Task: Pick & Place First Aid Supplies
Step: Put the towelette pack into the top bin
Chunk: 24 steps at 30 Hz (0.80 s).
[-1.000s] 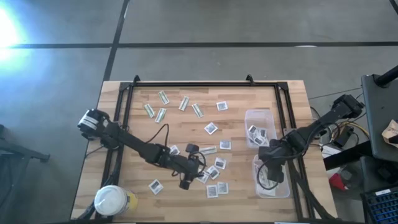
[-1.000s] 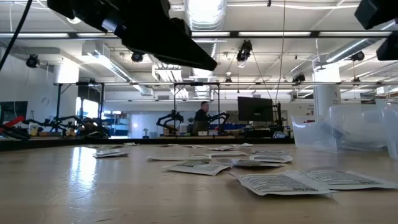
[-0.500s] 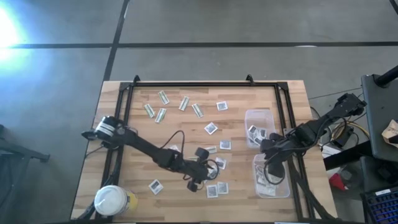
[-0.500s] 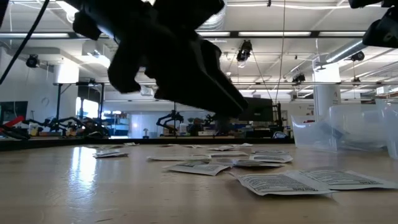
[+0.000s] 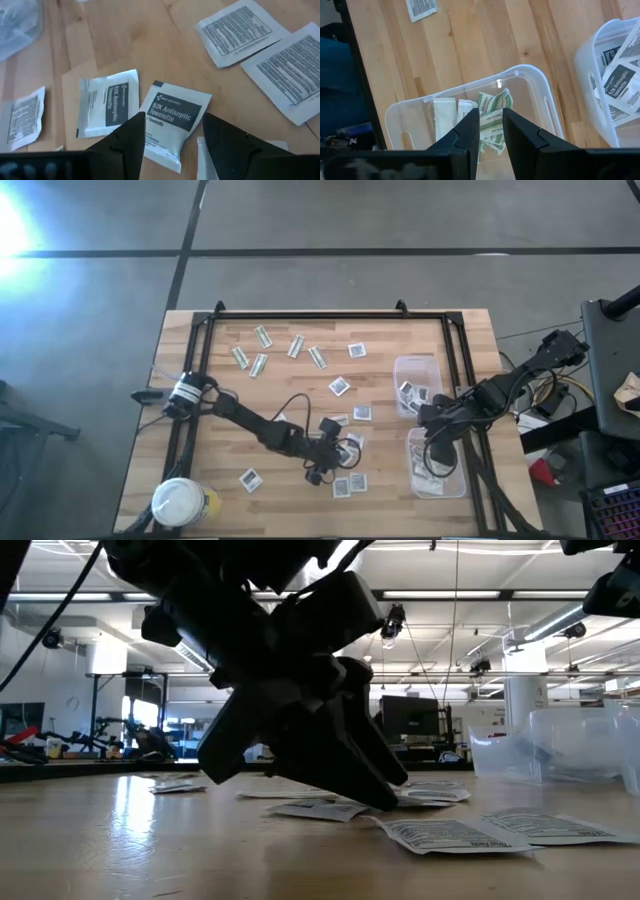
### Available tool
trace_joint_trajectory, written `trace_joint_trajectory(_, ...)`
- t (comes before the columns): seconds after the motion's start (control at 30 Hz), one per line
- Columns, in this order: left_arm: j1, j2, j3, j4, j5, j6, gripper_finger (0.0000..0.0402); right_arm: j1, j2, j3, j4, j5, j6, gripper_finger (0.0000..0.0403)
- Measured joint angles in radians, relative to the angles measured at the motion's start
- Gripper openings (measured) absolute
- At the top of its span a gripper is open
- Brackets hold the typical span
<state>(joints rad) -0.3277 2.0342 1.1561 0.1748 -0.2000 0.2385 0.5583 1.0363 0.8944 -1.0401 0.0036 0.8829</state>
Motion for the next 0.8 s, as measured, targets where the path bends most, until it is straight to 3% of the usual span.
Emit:
trace_joint_trajectory(0.37,0.055,-0.003,0.003,-0.11,0.037,-0.075,0.0167,0.0,0.0,0.0,0.003,0.0,0.0,0.0075)
trace_joint_trajectory(0.8,0.088,-0.001,0.0,-0.12,0.057,-0.072,0.0056,0.0,0.0,0.0,0.007,0.0,0.0,0.0073)
